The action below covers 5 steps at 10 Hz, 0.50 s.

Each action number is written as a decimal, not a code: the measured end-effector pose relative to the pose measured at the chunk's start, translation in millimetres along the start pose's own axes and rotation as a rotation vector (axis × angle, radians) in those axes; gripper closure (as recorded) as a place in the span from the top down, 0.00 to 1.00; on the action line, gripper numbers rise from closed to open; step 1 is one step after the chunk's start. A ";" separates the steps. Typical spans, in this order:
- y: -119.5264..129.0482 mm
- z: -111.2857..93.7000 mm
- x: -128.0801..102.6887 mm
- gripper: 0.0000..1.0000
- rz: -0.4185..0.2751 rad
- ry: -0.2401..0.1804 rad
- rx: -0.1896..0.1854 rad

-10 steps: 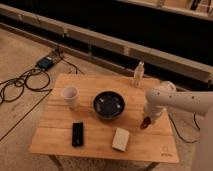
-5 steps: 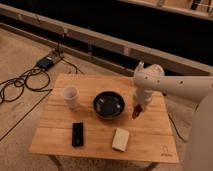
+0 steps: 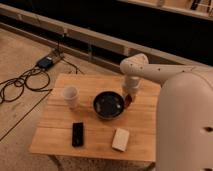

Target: Place the pepper in the ceramic bowl

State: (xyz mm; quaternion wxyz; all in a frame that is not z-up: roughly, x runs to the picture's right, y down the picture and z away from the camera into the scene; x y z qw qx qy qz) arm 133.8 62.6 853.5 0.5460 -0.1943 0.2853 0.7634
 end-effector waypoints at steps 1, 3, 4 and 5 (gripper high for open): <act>12.8 4.3 -3.9 0.00 -0.021 0.007 -0.008; 40.9 16.5 -10.4 0.00 -0.061 0.026 -0.034; 50.1 20.7 -11.6 0.00 -0.073 0.032 -0.044; 60.3 23.4 -12.0 0.02 -0.084 0.036 -0.054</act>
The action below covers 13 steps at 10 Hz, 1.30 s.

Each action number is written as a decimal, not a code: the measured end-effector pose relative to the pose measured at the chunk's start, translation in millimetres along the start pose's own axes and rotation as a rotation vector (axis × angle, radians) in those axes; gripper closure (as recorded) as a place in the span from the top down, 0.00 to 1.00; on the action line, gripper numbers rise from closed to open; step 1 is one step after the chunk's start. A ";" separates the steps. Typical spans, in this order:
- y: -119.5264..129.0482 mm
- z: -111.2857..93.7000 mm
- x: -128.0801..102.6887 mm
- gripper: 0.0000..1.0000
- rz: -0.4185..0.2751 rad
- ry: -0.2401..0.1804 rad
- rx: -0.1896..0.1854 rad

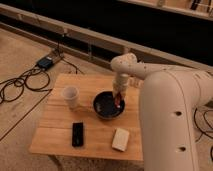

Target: Place the pepper in the ceramic bowl

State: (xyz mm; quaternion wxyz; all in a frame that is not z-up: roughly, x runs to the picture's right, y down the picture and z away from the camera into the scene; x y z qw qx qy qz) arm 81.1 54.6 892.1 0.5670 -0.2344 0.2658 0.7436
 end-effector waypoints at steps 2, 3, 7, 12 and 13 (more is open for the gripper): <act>18.6 6.7 0.6 0.22 -0.023 0.010 -0.016; 24.1 6.9 0.4 0.30 -0.030 0.010 -0.020; 32.5 12.0 3.4 0.70 -0.068 0.014 0.003; 31.7 15.1 6.6 0.80 -0.071 0.015 -0.004; 31.6 13.8 6.9 0.80 -0.071 0.012 -0.008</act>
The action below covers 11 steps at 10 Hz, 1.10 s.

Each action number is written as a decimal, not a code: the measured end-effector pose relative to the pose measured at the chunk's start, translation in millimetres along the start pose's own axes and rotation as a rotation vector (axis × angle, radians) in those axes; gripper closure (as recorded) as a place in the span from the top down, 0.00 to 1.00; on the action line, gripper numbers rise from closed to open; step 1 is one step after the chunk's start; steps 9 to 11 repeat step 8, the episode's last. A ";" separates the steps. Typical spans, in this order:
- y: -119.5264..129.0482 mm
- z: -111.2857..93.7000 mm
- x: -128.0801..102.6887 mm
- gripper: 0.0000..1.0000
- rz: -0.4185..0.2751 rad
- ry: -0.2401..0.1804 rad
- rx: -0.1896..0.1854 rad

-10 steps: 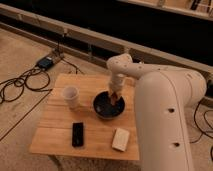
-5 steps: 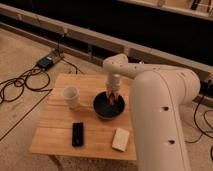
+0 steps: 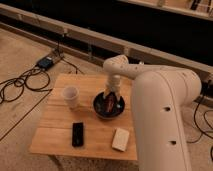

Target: Place the pepper in the ceramic bowl

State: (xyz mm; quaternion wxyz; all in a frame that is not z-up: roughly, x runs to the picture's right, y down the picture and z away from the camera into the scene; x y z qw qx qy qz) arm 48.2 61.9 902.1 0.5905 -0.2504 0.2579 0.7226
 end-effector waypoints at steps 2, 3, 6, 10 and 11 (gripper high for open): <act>-0.7 -4.4 0.7 0.80 0.001 -0.008 -0.008; -1.3 -3.9 0.7 0.80 0.001 -0.008 -0.008; -0.2 -3.9 0.9 0.80 0.000 -0.008 -0.008; 0.1 -3.9 0.8 0.80 0.000 -0.008 -0.008; 0.1 -3.9 0.8 0.80 0.000 -0.008 -0.008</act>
